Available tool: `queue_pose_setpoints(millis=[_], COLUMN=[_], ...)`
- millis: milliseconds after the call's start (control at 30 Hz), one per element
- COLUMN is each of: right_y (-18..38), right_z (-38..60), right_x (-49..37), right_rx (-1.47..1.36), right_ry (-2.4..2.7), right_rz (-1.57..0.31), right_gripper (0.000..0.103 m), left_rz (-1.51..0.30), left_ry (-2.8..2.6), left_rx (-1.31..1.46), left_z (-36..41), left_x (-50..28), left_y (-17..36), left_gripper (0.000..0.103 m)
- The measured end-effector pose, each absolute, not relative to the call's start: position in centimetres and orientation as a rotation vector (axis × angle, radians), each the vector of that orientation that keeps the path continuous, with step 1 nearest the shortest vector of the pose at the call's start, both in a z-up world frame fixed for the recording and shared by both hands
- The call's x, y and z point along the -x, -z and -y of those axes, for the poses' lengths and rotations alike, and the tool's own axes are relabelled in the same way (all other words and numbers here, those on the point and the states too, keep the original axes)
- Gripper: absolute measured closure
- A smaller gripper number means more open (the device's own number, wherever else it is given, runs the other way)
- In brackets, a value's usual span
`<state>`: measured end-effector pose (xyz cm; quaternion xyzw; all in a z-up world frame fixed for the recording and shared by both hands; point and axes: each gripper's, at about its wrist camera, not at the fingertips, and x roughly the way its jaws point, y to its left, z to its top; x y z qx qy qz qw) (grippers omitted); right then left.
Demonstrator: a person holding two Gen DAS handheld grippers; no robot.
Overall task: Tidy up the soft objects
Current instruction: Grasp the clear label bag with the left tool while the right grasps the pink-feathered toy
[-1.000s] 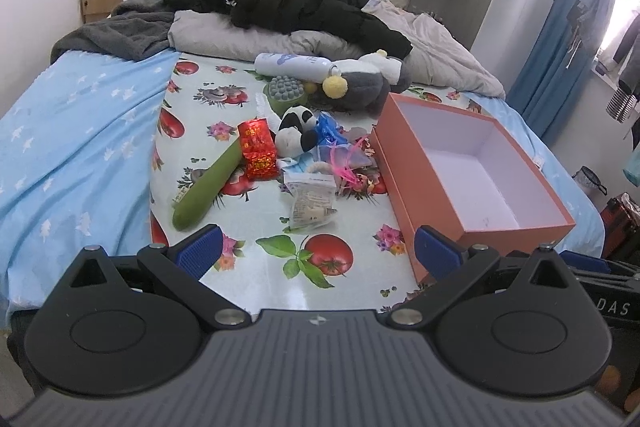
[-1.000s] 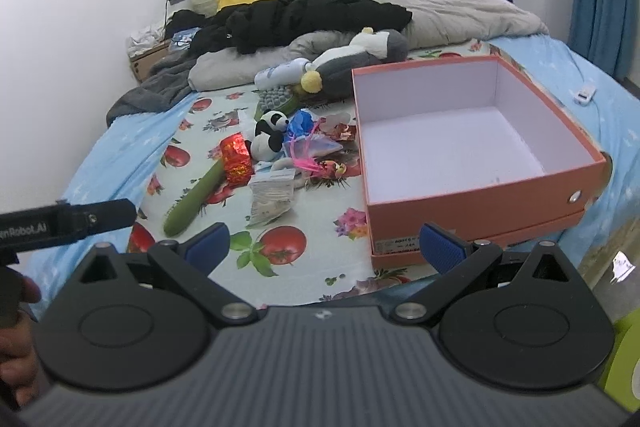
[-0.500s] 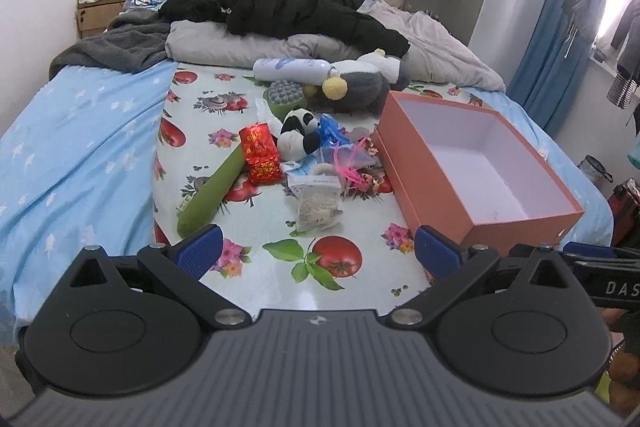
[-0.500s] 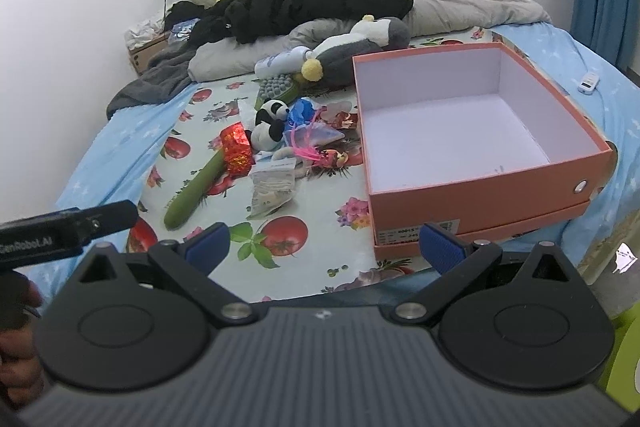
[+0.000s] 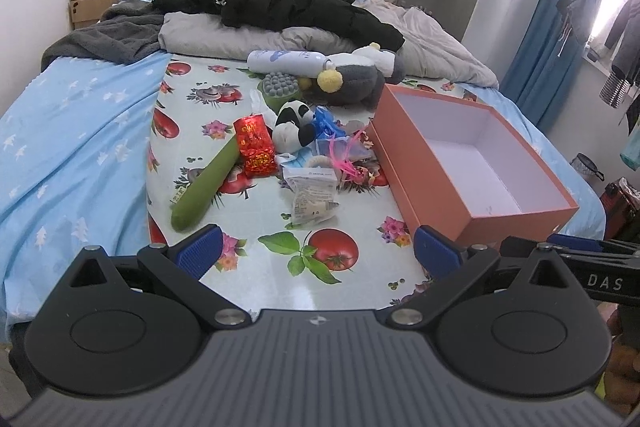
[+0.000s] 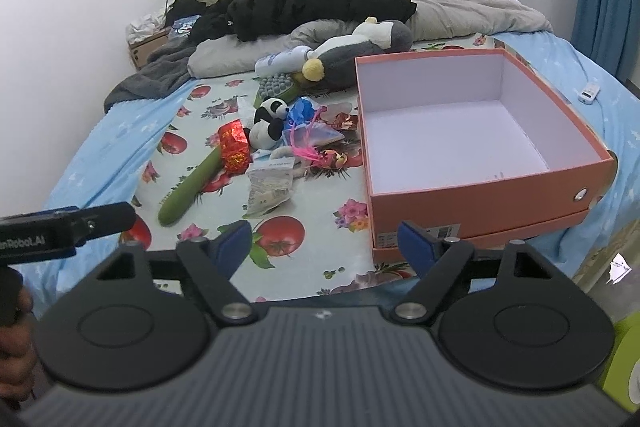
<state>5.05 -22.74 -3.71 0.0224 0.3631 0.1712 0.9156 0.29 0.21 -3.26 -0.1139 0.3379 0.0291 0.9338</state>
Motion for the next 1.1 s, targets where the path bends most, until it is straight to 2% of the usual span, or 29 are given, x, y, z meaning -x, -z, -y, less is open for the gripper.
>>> queue_pose_setpoints(millis=[433,1100], right_y=[5.3,7.1], right_z=[21.3,15.5], right_x=[-6.2,-13.7], right_rx=[-0.022,-0.012], right_ry=[-0.371,-0.464], right_rz=[-0.739,-0.71], right_gripper=[0.021,0.023], left_rz=[-0.719,-0.797], left_ry=[-0.069,-0.012], left_rx=[0.276,0.397], left_z=[-1.5,-5.5], left_x=[-1.5,-9.1], left_y=[5.3,10.9], left_gripper=[0.0,0.003])
